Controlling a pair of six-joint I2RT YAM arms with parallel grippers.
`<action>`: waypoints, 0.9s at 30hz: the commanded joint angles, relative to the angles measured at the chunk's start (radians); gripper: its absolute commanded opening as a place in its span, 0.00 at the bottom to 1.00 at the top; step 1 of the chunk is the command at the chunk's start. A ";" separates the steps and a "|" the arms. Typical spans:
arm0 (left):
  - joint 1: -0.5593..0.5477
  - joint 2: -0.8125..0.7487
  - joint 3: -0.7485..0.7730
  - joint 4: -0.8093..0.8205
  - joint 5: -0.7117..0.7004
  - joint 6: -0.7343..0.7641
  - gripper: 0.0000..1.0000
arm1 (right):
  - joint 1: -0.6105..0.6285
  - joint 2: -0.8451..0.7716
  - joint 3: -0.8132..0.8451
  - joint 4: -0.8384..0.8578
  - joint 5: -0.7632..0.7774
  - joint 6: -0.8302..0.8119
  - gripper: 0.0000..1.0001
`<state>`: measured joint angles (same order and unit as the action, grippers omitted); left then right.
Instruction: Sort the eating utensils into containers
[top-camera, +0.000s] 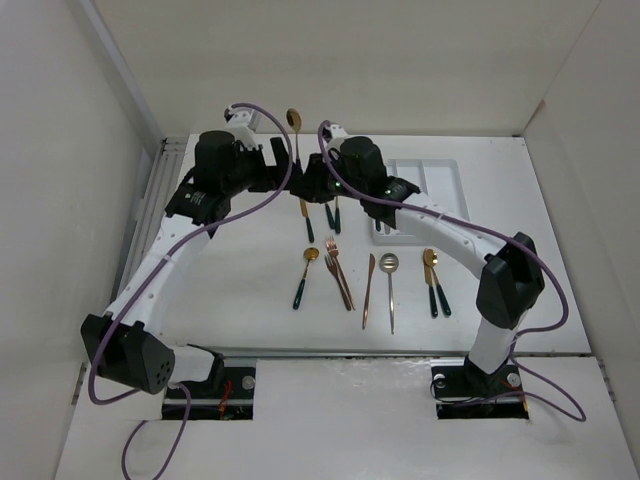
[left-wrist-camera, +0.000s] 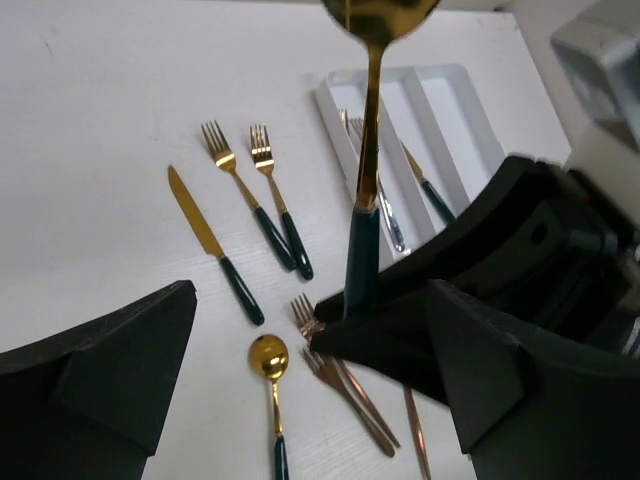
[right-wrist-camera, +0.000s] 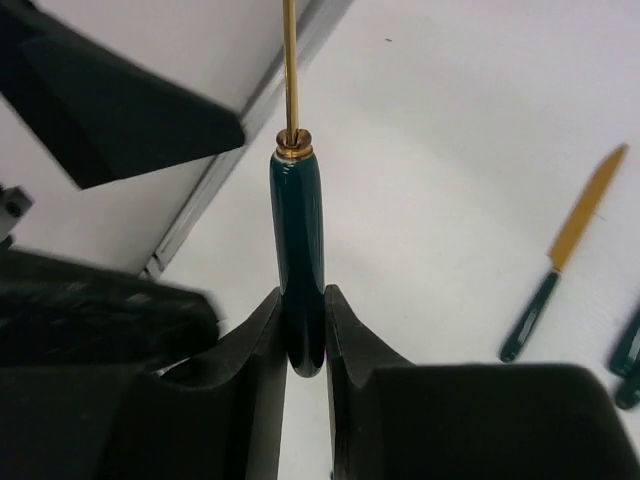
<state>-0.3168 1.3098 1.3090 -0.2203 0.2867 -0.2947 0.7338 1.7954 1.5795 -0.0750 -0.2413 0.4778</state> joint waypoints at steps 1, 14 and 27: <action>-0.033 -0.007 0.004 -0.070 0.074 -0.006 1.00 | -0.072 -0.093 -0.006 0.051 0.005 0.007 0.00; 0.018 -0.027 -0.100 -0.111 -0.147 0.011 1.00 | -0.606 -0.117 -0.102 -0.663 -0.029 -0.344 0.00; 0.018 -0.057 -0.128 -0.100 -0.164 0.060 1.00 | -0.780 0.145 -0.004 -0.810 0.192 -0.383 0.00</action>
<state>-0.2993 1.2980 1.1835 -0.3470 0.1471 -0.2676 -0.0566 1.9347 1.5288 -0.8299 -0.1352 0.1204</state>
